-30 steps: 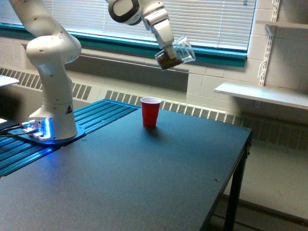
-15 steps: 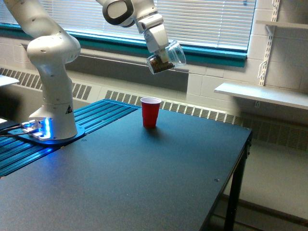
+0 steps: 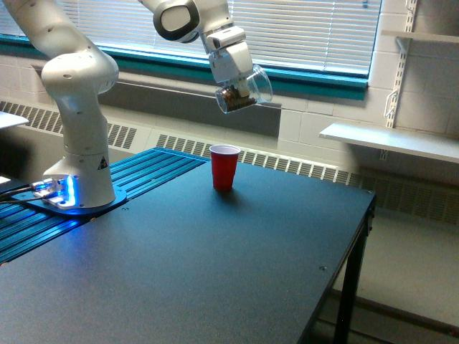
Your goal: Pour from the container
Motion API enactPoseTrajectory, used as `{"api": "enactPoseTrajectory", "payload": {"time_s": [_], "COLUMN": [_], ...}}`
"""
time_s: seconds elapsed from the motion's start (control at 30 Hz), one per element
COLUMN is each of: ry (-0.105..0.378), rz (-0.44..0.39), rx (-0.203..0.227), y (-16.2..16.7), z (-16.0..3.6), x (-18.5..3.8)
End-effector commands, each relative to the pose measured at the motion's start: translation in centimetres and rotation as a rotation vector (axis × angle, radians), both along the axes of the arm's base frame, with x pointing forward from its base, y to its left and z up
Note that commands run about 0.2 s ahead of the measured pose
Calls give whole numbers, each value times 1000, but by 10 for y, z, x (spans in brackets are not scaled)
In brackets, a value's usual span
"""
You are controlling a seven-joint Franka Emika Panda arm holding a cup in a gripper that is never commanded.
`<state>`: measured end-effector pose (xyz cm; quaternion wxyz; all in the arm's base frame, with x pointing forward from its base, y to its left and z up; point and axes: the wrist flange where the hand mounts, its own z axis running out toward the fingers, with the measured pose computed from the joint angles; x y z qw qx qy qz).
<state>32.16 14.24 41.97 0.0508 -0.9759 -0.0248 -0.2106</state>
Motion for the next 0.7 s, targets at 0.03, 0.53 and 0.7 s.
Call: {"api": "enactPoseTrajectory", "payload": {"time_s": [0.03,0.53,0.7], "ry": [-2,6,17], "rz": [94,196,221], "rx": [-31,-55,-71], "y": [12,10,6], "z": [0,-4,-6], "x": [-8,-25,-32]}}
